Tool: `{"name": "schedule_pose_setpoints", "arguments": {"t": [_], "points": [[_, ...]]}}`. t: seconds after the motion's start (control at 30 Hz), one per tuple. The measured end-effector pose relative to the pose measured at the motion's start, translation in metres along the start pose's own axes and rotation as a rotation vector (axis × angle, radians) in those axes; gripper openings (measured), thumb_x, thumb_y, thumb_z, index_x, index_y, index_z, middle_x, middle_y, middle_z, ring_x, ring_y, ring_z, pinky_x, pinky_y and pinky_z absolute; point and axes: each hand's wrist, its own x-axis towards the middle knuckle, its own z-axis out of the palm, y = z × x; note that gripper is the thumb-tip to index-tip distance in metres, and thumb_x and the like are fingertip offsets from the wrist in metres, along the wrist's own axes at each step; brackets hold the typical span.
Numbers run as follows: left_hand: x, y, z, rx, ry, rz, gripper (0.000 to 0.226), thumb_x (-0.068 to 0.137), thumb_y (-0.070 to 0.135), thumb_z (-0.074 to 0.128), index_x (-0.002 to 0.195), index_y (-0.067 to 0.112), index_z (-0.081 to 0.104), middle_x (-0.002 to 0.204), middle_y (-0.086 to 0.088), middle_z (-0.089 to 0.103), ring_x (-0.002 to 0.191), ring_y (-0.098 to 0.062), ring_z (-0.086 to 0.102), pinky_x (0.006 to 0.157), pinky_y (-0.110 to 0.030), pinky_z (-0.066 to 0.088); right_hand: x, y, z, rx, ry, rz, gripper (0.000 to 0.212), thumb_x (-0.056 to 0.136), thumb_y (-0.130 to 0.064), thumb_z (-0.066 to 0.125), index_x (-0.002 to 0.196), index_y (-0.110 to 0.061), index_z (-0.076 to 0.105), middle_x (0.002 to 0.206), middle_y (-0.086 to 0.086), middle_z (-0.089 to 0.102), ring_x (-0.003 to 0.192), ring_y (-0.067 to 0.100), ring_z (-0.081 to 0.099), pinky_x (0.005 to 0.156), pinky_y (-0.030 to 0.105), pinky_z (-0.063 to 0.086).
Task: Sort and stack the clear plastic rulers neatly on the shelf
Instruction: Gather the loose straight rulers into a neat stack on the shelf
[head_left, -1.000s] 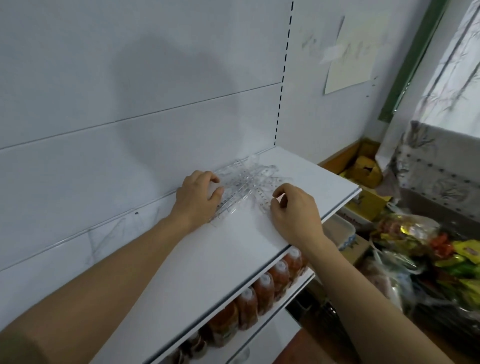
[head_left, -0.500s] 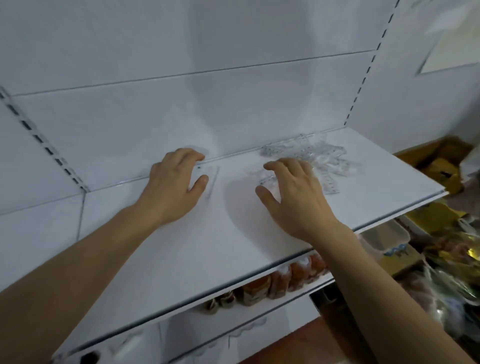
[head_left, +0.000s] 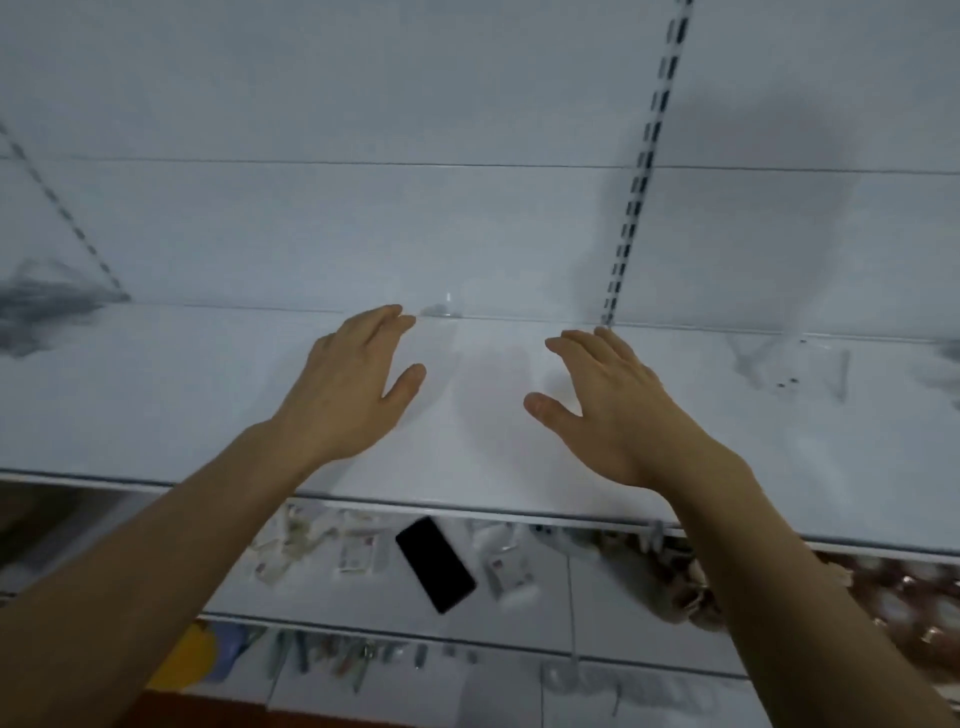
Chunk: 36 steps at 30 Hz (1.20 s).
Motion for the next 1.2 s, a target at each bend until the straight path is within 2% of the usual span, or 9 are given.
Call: {"name": "schedule_pose_setpoints", "arguments": {"t": [0.27,0.4,0.5,0.6,0.73,0.83,0.97,1.07,1.2], "points": [[-0.131,-0.183,-0.074,0.047,-0.040,-0.313,0.075,0.094,0.059,0.026,0.155,0.015,0.030,0.160,-0.005,0.034,0.145,-0.026,0.032,0.116,-0.044,0.026,0.043,-0.198,0.076,-0.027,-0.095,-0.231,0.075,0.101,-0.060,0.039,0.161,-0.019,0.018,0.168,-0.004,0.014,0.156,0.021,0.002,0.124,0.052,0.017],[-0.172,-0.260,-0.099,0.101,-0.022,-0.403,0.063,0.103,0.049,0.039,0.155,0.014,0.031,0.159,-0.006,0.035,0.145,-0.025,0.032,0.116,-0.045,0.028,0.077,-0.285,0.103,-0.088,-0.147,-0.380,0.075,0.101,-0.060,0.038,0.161,-0.019,0.016,0.168,-0.004,0.015,0.156,0.020,0.006,0.124,0.050,0.017],[-0.189,-0.310,-0.108,0.179,-0.053,-0.410,0.064,0.102,0.052,0.037,0.153,0.014,0.033,0.158,-0.007,0.036,0.144,-0.026,0.034,0.115,-0.048,0.033,0.110,-0.336,0.117,-0.125,-0.152,-0.456,0.076,0.101,-0.060,0.039,0.160,-0.018,0.017,0.167,-0.002,0.018,0.154,0.021,0.011,0.123,0.049,0.020],[-0.191,-0.352,-0.111,0.219,-0.057,-0.401,0.064,0.102,0.052,0.037,0.155,0.016,0.031,0.161,-0.006,0.031,0.146,-0.024,0.030,0.116,-0.047,0.029,0.144,-0.382,0.135,-0.117,-0.147,-0.490,0.076,0.101,-0.060,0.040,0.161,-0.019,0.018,0.167,-0.003,0.018,0.154,0.020,0.013,0.123,0.047,0.021],[-0.177,-0.413,-0.119,0.213,-0.028,-0.407,0.063,0.103,0.050,0.037,0.156,0.017,0.027,0.163,-0.004,0.027,0.148,-0.022,0.024,0.118,-0.045,0.022,0.189,-0.435,0.170,-0.130,-0.181,-0.515,0.075,0.101,-0.058,0.041,0.159,-0.016,0.020,0.166,0.000,0.022,0.153,0.022,0.017,0.121,0.049,0.026],[-0.167,-0.462,-0.129,0.159,-0.033,-0.436,0.062,0.103,0.049,0.038,0.156,0.018,0.028,0.161,-0.004,0.030,0.146,-0.023,0.029,0.117,-0.046,0.025,0.224,-0.469,0.188,-0.187,-0.185,-0.521,0.071,0.101,-0.058,0.042,0.155,-0.014,0.028,0.160,0.003,0.032,0.147,0.024,0.027,0.115,0.050,0.034],[-0.164,-0.522,-0.139,0.165,-0.050,-0.422,0.063,0.102,0.052,0.036,0.156,0.019,0.028,0.160,-0.003,0.031,0.145,-0.023,0.030,0.116,-0.048,0.028,0.263,-0.511,0.203,-0.121,-0.096,-0.562,0.062,0.101,-0.052,0.046,0.151,-0.017,0.038,0.151,0.002,0.044,0.139,0.024,0.041,0.108,0.047,0.043],[-0.156,-0.564,-0.144,0.129,-0.055,-0.403,0.069,0.098,0.058,0.028,0.155,0.018,0.031,0.159,-0.004,0.033,0.144,-0.024,0.030,0.114,-0.049,0.029,0.284,-0.531,0.213,-0.068,-0.037,-0.576,0.054,0.096,-0.049,0.047,0.137,-0.016,0.056,0.130,0.003,0.060,0.118,0.027,0.056,0.092,0.046,0.052],[-0.126,-0.609,-0.145,0.123,-0.057,-0.275,0.079,0.090,0.063,0.020,0.152,0.018,0.037,0.153,-0.005,0.038,0.138,-0.026,0.036,0.106,-0.050,0.036,0.304,-0.544,0.213,-0.055,0.074,-0.510,0.043,0.094,-0.041,0.056,0.129,-0.016,0.061,0.121,0.006,0.063,0.109,0.029,0.056,0.089,0.048,0.052]]}}
